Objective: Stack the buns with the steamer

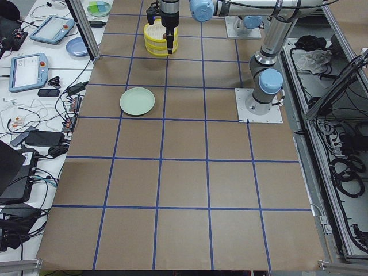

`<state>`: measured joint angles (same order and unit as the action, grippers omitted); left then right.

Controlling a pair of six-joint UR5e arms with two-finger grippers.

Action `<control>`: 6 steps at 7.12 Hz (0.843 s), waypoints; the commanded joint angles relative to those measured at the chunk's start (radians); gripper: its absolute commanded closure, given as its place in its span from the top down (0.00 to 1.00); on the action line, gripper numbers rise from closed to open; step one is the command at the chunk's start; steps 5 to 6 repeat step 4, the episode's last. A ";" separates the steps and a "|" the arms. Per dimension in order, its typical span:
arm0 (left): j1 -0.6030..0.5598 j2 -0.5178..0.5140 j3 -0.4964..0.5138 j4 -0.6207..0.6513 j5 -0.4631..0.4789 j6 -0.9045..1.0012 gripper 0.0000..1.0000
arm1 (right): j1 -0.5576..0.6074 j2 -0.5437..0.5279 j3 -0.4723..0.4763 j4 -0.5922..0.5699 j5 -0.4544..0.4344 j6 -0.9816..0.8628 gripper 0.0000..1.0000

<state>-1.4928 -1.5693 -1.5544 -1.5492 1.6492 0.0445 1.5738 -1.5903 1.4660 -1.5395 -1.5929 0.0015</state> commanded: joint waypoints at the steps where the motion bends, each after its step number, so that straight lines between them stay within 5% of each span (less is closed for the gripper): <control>1: 0.000 0.000 -0.010 0.004 0.001 0.000 1.00 | 0.000 0.001 0.000 -0.001 -0.004 0.000 1.00; 6: -0.001 0.000 -0.021 0.012 0.000 0.000 1.00 | 0.000 0.003 0.000 -0.002 -0.004 0.000 1.00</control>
